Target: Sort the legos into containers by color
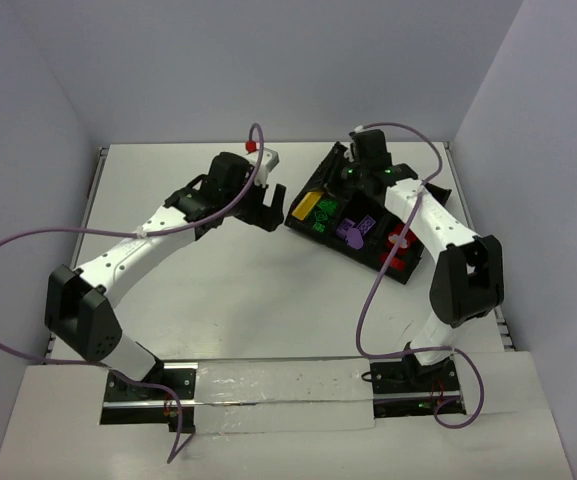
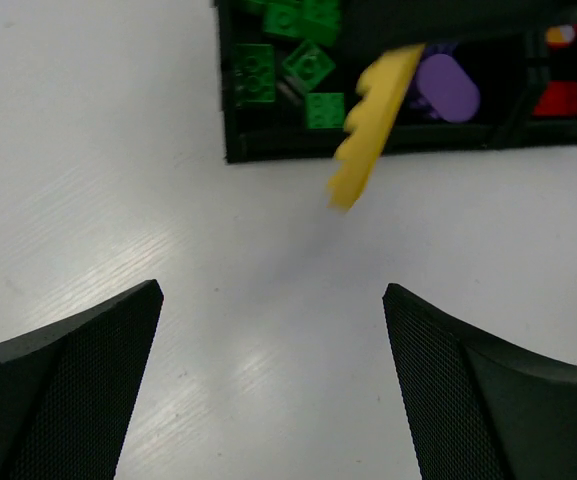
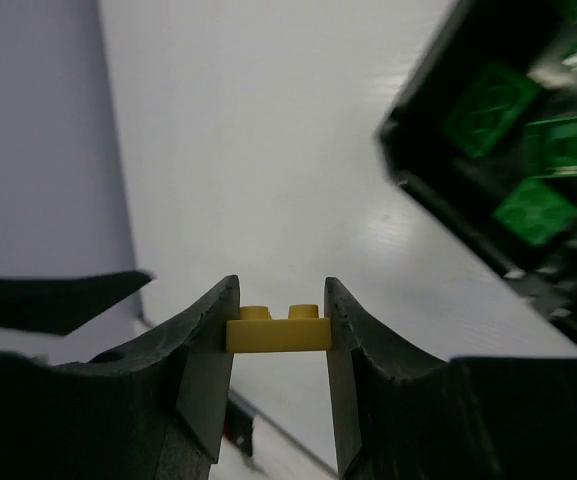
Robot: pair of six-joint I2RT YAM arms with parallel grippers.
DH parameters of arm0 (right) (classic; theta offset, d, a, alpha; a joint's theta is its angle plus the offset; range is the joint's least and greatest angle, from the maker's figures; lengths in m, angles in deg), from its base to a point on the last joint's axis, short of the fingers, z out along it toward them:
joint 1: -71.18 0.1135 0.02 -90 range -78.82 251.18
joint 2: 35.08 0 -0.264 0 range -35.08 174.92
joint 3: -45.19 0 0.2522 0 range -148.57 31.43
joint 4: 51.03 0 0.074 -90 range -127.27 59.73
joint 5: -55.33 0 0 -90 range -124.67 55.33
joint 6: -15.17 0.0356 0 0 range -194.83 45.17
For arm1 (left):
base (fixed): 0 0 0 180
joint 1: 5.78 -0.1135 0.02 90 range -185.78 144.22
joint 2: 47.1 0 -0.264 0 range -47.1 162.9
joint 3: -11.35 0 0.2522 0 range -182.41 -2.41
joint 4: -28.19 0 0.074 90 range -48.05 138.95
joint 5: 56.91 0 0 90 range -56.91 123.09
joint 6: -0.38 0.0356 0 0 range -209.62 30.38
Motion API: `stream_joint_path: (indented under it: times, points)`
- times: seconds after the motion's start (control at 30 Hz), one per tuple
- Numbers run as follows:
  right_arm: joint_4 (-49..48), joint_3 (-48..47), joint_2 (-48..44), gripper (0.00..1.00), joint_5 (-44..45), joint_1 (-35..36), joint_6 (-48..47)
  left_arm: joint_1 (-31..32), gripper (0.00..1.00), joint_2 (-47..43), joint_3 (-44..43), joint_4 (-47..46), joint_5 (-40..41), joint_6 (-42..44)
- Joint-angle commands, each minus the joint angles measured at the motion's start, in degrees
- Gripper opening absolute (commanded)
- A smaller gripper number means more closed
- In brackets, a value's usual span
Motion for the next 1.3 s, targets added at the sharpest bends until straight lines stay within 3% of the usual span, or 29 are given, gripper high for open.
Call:
stream_joint_path:
  times: [0.0,0.2,0.5,1.27]
  points:
    - [5.8,-4.5,-6.1,0.0,14.7,-3.4,-4.5,-0.2,0.99,-5.9,1.5,-5.9,13.9,-6.4]
    - [10.0,-7.0,-8.0,0.0,27.6,-7.0,-7.7,-2.5,0.99,-3.2,-3.4,1.6,21.3,-13.7]
    - [16.9,-13.7,-7.0,0.0,41.3,-10.3,-10.8,-8.2,0.99,0.7,-9.7,9.3,19.2,-18.1]
    - [21.1,-10.9,-10.7,0.0,53.7,-22.7,-9.7,-15.7,0.99,3.9,-12.2,12.2,16.9,-20.2]
